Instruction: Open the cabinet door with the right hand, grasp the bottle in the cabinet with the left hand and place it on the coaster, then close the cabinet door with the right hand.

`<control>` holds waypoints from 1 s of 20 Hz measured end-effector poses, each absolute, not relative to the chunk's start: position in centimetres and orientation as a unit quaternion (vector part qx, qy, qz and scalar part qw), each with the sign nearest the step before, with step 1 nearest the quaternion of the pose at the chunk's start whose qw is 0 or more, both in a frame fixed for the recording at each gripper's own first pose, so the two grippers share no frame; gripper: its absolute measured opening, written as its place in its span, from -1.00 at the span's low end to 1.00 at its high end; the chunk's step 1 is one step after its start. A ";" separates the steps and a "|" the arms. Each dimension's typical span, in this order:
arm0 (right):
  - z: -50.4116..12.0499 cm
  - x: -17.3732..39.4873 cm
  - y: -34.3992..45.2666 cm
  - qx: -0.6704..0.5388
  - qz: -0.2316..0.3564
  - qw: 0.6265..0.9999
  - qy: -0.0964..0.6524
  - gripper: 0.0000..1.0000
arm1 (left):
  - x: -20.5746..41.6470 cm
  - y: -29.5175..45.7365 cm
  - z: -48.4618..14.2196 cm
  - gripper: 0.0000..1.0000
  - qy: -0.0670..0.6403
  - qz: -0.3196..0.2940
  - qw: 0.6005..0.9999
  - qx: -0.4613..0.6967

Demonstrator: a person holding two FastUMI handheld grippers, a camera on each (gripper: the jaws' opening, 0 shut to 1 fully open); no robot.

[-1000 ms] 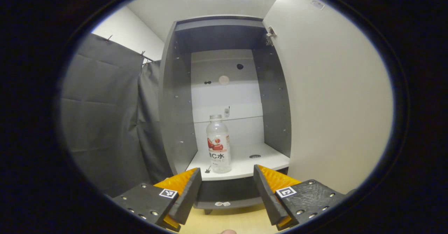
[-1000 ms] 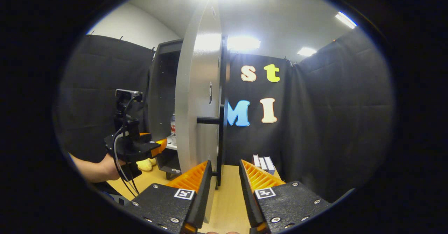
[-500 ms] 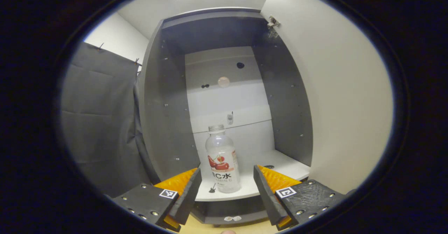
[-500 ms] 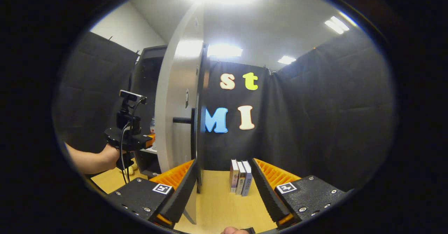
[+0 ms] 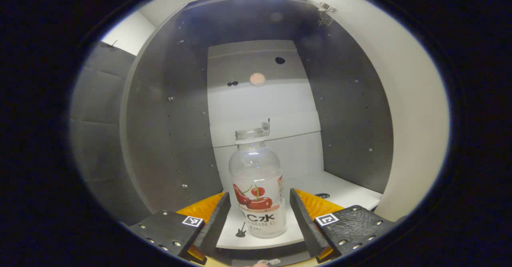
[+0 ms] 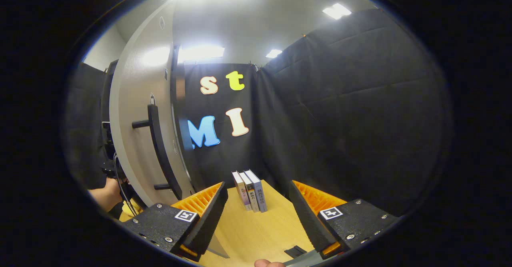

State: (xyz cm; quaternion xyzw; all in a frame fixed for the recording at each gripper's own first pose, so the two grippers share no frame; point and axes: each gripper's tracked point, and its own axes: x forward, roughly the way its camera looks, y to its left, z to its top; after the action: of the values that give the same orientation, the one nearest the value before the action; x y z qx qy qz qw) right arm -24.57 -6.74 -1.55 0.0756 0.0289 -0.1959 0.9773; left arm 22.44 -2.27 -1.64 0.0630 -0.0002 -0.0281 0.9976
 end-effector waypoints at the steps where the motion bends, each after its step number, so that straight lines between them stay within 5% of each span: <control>1: -1.7 -24.2 -6.1 0.068 -0.195 0.978 0.033 0.90 | 23.2 -2.1 -1.7 0.61 -0.002 -0.028 0.997 0.066; 7: -2.0 -21.8 -4.5 0.039 -0.201 0.978 0.041 0.91 | 25.4 -1.7 -1.7 0.71 -0.014 -0.042 0.998 0.048; 10: -2.5 -21.4 -4.7 0.053 -0.204 0.976 0.047 0.89 | 25.1 -1.1 -1.6 0.32 -0.013 -0.039 0.999 0.035; 14: -2.3 -21.5 -5.1 0.052 -0.202 0.977 0.040 0.89 | 23.6 0.0 -1.0 0.51 -0.013 -0.030 0.999 0.025; 20: -2.0 -20.9 -5.4 0.048 -0.159 0.986 0.028 0.89 | 17.7 0.6 2.2 0.49 -0.036 -0.021 0.998 0.048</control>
State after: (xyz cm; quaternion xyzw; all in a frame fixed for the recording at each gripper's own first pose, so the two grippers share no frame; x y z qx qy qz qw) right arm -20.94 -5.44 -1.96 0.0475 0.0283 -0.1585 0.9858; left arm 17.70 0.64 2.22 0.0484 -0.0358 -0.0212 0.9980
